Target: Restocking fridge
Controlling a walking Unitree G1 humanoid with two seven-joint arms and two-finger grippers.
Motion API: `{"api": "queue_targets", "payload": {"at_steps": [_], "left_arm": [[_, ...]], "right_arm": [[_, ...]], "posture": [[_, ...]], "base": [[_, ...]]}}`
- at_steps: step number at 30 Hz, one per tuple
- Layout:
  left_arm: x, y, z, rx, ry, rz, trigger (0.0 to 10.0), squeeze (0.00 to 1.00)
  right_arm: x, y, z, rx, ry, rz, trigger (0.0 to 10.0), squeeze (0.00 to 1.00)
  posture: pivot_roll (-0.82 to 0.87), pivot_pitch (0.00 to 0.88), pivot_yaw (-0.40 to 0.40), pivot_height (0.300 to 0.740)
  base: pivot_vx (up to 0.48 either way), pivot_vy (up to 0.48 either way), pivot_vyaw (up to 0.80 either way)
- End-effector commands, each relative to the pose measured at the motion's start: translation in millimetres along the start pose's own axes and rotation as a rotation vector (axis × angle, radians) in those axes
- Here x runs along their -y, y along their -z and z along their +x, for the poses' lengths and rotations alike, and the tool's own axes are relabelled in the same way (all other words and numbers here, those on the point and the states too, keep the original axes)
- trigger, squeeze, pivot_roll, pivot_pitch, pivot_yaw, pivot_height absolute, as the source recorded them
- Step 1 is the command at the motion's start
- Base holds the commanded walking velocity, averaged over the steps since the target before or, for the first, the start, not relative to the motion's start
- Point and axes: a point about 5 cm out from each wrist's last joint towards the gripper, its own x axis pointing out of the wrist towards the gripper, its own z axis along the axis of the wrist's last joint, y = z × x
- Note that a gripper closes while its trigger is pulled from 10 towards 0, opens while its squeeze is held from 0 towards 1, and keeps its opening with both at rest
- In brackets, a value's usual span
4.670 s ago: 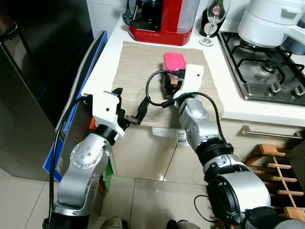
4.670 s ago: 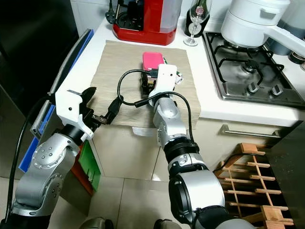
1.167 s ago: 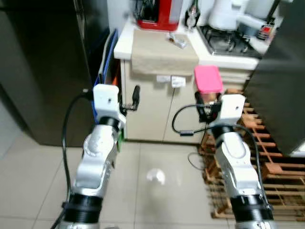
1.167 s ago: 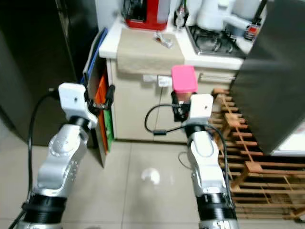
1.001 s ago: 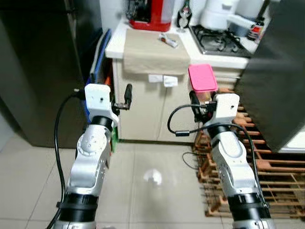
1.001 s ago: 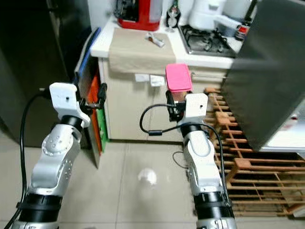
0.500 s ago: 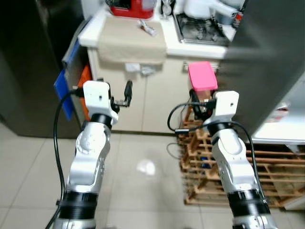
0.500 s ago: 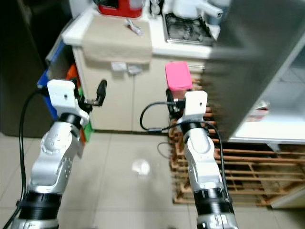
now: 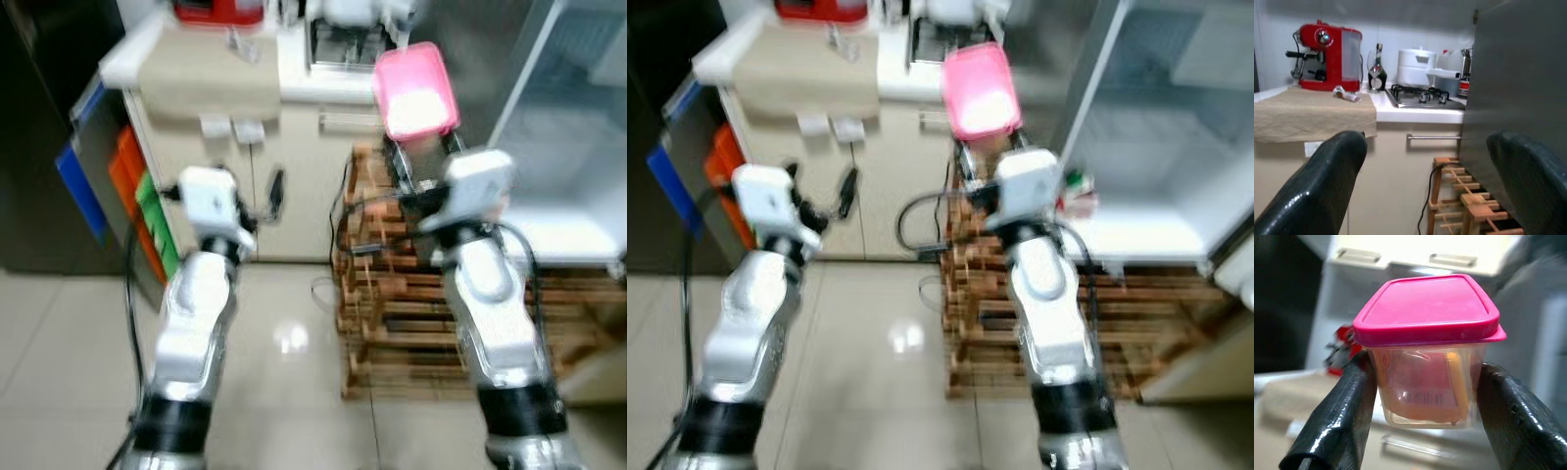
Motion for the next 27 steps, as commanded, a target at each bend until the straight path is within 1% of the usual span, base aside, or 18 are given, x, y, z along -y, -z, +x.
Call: {"api": "queue_targets", "payload": {"at_steps": [1,3,7,11,26,27], "left_arm": [[-2.1,-1.1,1.4,-0.003,0.006,0.018,10.0,0.0],[-1.4,-1.3,1.6,0.0,0.009,0.008,10.0,0.0],[-1.1,-2.2,2.6,0.007,0.008,-0.004,10.0,0.0],[-1.8,-2.6,3.5,0.008,0.006,-0.001,10.0,0.0],[-1.4,-1.4,3.8,-0.002,0.007,-0.005,10.0,0.0],[-1.2,-1.1,3.9,-0.004,0.006,-0.007,10.0,0.0]], "right_arm": [[14.1,6.6,-4.9,-0.037,0.055,-0.002,0.0,0.0],[16.6,11.9,-10.2,-0.067,0.067,-0.003,0.0,0.0],[8.6,20.6,-23.1,-0.119,0.054,0.001,0.0,0.0],[4.1,26.0,-30.1,-0.149,0.051,0.012,0.0,0.0],[7.4,33.8,-37.6,-0.192,0.057,0.002,0.0,0.0],[7.9,34.8,-38.4,-0.198,0.057,0.001,0.0,0.0]], "posture": [[-0.03,0.0,-0.02,0.74],[-0.04,0.0,-0.016,0.74],[-0.05,0.0,-0.011,0.74],[-0.05,0.0,-0.007,0.74],[-0.05,0.0,-0.009,0.74],[-0.05,0.0,-0.009,0.74]], "base": [[0.0,0.0,0.0],[0.0,-0.176,0.0],[0.0,-0.48,0.0],[0.0,-0.48,0.0],[0.0,-0.468,0.0],[0.0,0.0,0.0]]}}
